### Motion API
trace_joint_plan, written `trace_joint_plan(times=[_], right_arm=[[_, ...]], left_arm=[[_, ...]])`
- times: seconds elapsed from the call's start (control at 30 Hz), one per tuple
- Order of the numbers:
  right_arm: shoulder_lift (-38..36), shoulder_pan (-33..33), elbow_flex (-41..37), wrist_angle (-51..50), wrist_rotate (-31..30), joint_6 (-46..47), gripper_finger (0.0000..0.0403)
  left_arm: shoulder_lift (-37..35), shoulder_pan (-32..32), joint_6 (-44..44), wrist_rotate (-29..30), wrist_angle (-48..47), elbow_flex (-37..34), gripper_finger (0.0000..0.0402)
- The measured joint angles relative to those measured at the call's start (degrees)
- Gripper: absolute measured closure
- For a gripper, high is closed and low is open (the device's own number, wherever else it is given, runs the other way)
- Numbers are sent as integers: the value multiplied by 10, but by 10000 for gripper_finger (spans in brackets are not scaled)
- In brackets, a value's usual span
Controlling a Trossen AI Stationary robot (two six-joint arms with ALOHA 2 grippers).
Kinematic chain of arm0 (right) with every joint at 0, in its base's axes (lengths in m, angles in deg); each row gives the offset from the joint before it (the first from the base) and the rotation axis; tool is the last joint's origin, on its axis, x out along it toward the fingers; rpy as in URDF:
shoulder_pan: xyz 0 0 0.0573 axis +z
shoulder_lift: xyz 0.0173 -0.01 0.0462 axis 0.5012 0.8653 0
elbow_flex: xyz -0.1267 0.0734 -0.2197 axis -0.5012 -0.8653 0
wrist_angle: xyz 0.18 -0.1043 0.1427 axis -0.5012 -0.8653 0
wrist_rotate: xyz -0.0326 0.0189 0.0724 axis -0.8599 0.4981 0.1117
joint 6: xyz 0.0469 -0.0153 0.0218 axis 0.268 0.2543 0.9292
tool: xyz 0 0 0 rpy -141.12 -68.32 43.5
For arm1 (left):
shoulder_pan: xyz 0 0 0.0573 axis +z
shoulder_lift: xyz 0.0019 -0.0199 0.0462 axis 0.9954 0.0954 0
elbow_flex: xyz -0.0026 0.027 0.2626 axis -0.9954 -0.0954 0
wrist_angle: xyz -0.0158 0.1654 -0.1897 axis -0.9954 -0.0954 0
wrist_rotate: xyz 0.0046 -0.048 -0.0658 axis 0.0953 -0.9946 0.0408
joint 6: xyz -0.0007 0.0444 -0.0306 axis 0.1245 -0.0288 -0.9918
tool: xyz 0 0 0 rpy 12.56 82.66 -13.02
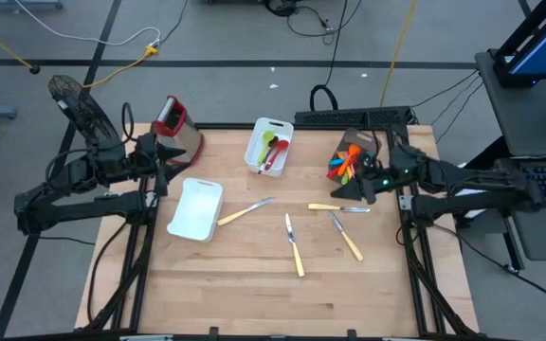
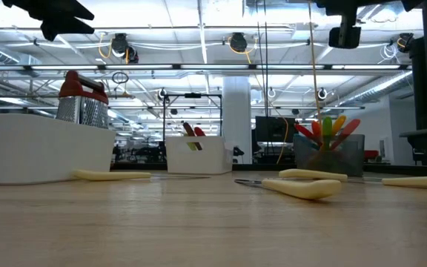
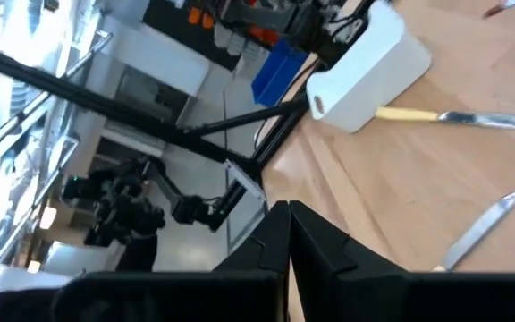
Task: Pick & Place Kitchen Items
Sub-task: Put the yellow knife into the bottom white bin
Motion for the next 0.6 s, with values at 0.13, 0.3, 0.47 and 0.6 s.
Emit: trace_joint_plan(times=[0.13, 0.3, 0.47, 0.6], right_arm=[[27, 45, 0, 34, -29, -1, 403], [65, 96, 37, 11, -84, -38, 403], [106, 132, 112, -80, -120, -78, 403], [142, 160, 178, -198, -158, -92, 403]], left_arm=[[-2, 0, 24, -9, 0, 0, 186], [-21, 0, 40, -75, -8, 0, 186], [-71, 0, 39, -88, -35, 0, 186], [-123, 0, 20, -88, -66, 0, 186]])
